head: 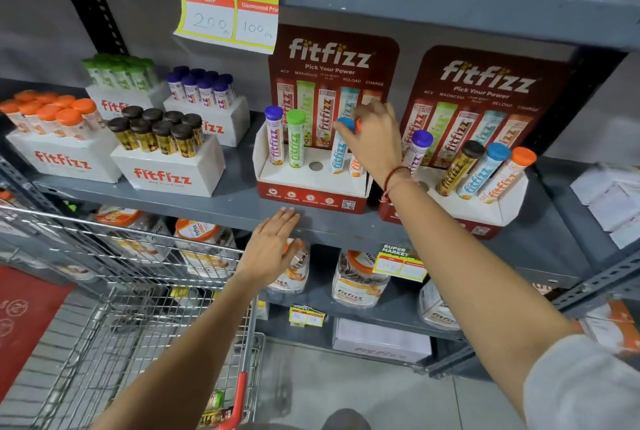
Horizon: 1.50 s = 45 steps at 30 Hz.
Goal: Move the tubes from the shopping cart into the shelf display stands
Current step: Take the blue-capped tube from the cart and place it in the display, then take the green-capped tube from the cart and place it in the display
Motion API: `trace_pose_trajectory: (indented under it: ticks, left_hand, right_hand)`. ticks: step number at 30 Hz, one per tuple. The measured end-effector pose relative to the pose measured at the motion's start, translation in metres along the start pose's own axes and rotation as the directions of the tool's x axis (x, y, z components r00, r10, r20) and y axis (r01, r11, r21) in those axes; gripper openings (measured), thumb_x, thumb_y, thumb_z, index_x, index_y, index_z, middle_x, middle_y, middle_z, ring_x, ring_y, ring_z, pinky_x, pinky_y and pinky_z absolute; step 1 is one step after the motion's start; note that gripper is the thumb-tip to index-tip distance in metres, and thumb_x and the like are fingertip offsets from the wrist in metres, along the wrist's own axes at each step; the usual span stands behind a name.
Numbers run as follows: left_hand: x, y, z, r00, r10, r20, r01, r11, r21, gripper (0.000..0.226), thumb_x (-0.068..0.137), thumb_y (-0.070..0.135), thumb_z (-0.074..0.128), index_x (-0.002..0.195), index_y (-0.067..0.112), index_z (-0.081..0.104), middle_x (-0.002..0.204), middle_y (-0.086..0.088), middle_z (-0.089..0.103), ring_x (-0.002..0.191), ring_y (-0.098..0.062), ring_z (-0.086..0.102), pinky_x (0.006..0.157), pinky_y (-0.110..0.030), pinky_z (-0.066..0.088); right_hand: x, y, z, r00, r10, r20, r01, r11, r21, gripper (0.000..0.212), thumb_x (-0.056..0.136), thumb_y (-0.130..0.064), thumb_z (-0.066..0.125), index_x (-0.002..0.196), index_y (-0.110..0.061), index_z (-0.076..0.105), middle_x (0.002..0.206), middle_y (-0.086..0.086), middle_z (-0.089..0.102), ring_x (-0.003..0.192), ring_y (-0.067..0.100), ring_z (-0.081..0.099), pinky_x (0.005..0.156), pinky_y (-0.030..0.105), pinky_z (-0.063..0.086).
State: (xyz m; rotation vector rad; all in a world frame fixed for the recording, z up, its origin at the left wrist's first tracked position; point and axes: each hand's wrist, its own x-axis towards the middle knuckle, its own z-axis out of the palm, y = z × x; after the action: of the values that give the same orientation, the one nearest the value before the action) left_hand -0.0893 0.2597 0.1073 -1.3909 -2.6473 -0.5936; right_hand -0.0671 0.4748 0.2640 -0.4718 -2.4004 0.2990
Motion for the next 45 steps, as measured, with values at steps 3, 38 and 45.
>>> trace_pose_trajectory:
  ticks: [3,38,45]
  left_hand:
    - [-0.016,-0.011,-0.014,0.994,-0.079,-0.073,0.075,0.996,-0.055,0.055,0.090,0.038,0.032,0.131,0.003,0.047,0.136,-0.016,0.050,0.129,-0.029,0.040,0.101,-0.050,0.035]
    - [-0.301,-0.080,0.005,0.624,-0.778,-0.080,0.781,0.616,0.105,0.023,0.085,0.022,0.050,0.090,0.009,0.068,0.090,-0.007,0.070,0.091,-0.028,0.060,0.073,-0.037,0.031]
    - [-0.301,-0.081,0.011,0.647,-0.733,-0.210,0.759,0.645,0.085,0.020,0.088,0.020,0.050,0.083,0.011,0.068,0.079,-0.003,0.070,0.076,-0.026,0.062,0.072,-0.035,0.033]
  right_hand:
    - [-0.024,-0.012,0.005,0.997,-0.015,-0.076,0.023,0.994,0.109,0.027,0.085,-0.028,0.061,0.095,-0.004,0.068,0.097,0.016,0.067,0.098,0.032,0.055,0.082,0.040,0.047]
    - [-0.367,-0.183,0.323,-0.057,-0.141,0.988,0.206,0.967,0.150,0.025,0.092,-0.006,0.047,0.112,0.002,0.058,0.115,0.024,0.062,0.109,0.036,0.059,0.087,0.036,0.049]
    - [-0.382,-0.230,0.375,-0.026,-0.358,0.933,0.241,0.904,0.354,0.048,0.089,-0.016,0.059,0.133,-0.008,0.041,0.134,0.023,0.045,0.121,0.037,0.048,0.098,0.040,0.044]
